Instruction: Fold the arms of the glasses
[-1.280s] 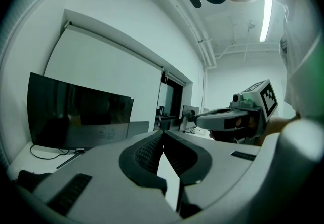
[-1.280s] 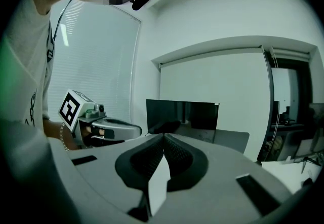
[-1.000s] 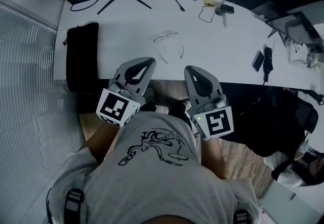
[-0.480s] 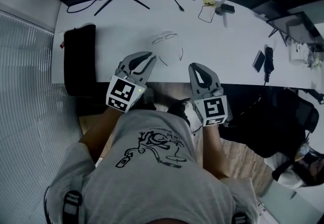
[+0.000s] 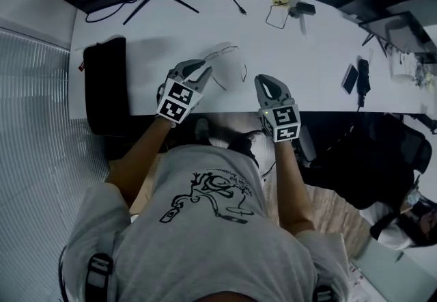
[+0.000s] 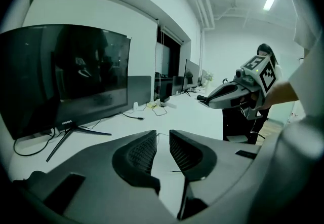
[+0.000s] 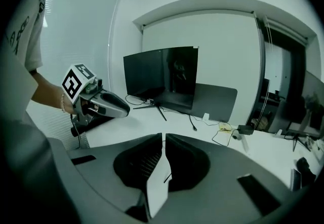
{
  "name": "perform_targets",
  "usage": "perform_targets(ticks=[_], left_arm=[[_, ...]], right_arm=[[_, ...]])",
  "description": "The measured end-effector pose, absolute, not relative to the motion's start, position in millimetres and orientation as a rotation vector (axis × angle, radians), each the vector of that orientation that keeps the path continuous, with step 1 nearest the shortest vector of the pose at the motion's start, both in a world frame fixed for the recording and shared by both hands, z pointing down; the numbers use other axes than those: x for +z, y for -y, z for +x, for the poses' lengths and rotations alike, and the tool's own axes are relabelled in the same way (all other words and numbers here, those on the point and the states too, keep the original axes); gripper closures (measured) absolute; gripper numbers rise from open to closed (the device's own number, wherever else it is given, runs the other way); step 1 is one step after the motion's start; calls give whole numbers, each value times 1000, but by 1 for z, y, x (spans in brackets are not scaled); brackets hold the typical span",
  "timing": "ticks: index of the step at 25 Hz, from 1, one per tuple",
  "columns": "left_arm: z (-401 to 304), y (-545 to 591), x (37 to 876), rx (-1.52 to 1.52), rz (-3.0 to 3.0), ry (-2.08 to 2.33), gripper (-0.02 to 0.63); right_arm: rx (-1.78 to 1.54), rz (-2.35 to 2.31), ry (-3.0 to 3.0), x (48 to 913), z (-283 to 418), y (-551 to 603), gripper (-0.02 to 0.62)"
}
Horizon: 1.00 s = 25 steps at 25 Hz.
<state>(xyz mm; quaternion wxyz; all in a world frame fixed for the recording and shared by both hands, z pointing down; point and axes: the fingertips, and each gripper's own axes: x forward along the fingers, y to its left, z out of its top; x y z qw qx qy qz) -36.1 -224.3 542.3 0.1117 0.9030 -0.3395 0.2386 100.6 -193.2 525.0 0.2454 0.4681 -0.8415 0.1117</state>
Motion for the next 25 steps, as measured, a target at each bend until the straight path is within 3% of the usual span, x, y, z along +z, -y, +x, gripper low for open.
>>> perform_targets(ticks=[25], left_arm=[[-37,279,673,974,2511,862,482]], right_arm=[[304,1202,2091,655,133,232,566]])
